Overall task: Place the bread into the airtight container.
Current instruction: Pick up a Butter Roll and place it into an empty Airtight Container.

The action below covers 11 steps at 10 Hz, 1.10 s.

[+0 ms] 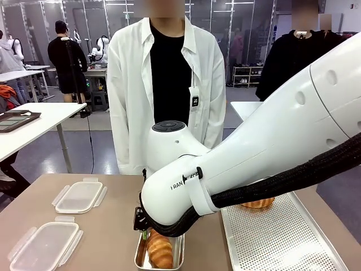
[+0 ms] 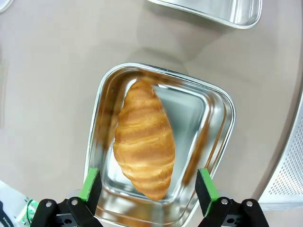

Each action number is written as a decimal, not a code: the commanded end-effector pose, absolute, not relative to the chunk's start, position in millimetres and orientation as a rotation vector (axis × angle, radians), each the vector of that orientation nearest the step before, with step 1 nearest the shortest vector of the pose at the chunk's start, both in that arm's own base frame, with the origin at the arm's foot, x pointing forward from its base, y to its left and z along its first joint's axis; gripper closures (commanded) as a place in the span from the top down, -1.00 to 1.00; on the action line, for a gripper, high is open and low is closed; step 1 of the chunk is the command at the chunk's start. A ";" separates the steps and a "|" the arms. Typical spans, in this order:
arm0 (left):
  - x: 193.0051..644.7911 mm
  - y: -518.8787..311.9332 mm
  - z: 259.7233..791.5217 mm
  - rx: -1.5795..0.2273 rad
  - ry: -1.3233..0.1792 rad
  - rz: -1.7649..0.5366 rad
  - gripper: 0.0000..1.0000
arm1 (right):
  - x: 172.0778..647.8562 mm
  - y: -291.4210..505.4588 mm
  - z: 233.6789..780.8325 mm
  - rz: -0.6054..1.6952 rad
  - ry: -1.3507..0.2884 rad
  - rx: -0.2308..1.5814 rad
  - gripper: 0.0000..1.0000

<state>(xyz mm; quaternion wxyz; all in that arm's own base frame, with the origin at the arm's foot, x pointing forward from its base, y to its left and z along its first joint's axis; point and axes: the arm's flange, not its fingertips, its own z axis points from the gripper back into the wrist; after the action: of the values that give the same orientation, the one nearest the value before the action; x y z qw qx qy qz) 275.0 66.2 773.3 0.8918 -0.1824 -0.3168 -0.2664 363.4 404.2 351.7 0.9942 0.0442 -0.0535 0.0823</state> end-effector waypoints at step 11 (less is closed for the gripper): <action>273.7 66.5 773.7 -0.385 -0.656 -0.577 1.00 | 301.4 231.5 673.9 0.304 -0.205 0.122 1.00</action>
<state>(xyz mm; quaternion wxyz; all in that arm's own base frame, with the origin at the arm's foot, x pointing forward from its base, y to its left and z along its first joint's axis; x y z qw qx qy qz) 274.9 66.6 773.2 0.8920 -0.1823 -0.3168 -0.2659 295.1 254.1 678.1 0.9840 0.0418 -0.1025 0.1399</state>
